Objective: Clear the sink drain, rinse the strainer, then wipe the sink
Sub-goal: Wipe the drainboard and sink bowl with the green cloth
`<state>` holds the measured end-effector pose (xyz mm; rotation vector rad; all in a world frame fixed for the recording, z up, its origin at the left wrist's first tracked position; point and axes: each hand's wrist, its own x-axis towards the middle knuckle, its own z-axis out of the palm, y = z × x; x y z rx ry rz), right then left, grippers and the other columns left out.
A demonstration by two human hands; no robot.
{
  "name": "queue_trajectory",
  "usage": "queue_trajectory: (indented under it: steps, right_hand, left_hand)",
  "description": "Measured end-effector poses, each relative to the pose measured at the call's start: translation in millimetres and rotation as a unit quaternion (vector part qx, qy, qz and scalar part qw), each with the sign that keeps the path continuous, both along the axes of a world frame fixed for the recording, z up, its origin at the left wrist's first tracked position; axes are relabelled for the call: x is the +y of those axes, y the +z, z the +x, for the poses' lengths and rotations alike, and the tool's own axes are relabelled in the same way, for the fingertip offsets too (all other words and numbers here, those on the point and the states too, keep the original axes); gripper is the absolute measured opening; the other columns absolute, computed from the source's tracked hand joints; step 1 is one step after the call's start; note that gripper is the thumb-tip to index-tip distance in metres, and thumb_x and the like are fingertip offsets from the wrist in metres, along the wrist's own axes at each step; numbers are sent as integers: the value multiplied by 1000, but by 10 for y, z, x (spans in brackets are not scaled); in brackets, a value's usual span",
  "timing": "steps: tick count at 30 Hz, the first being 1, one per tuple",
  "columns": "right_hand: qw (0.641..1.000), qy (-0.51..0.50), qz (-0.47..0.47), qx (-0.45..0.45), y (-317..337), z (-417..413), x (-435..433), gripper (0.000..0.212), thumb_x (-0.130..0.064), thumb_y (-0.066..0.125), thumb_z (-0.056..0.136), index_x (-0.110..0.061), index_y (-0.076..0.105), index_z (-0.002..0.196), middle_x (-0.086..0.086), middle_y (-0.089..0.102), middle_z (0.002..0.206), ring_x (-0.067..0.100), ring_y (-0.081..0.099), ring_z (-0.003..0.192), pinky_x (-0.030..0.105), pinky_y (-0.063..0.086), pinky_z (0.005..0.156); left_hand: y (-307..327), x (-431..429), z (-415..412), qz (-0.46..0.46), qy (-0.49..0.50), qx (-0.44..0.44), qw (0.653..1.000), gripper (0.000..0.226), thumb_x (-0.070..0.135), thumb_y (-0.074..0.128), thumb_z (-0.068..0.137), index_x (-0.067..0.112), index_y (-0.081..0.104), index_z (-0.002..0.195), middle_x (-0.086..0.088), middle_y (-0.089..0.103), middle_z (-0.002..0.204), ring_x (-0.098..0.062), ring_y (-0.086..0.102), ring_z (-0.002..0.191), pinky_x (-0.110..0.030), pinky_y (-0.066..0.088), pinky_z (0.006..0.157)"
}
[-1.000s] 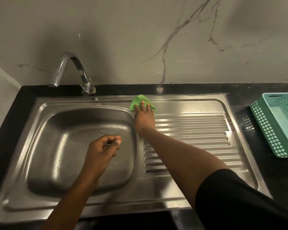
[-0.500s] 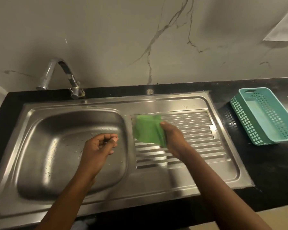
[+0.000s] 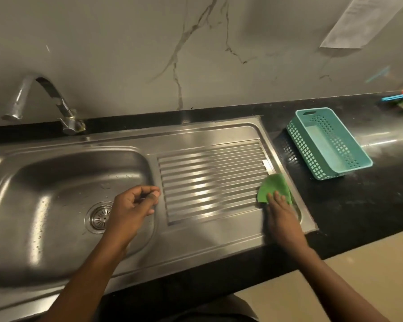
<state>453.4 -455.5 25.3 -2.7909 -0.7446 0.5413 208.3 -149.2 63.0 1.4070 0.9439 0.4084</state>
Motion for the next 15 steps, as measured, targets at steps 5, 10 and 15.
queue_trajectory:
  steps: [5,10,15]
  right_hand:
    - [995,86,57,0,-220,-1072,595,58,-18,41,109,-17,23,165,8,10,174,29,4,162,36,-9,125]
    - [965,240,78,69,-325,-2071,1363,67,-17,47,100,-12,26,163,12,13,173,36,3,161,49,-8,126]
    - [924,161,184,294,114,-1874,1448,33,-17,46,109,0,62,132,17,69,119,27,67,105,35,48,95]
  left_hand:
    - [30,-150,-42,-2,11,1,1000,13,16,71,98,21,81,105,0,83,100,-20,78,99,-31,62,80]
    - [193,-339,-59,10,19,-6,1000,13,10,69,99,14,79,106,-10,81,103,-25,77,99,-40,61,84]
    - [299,-454,-236,31,35,-8,999,14,11,68,99,15,79,107,-8,81,106,-23,77,98,-36,61,80]
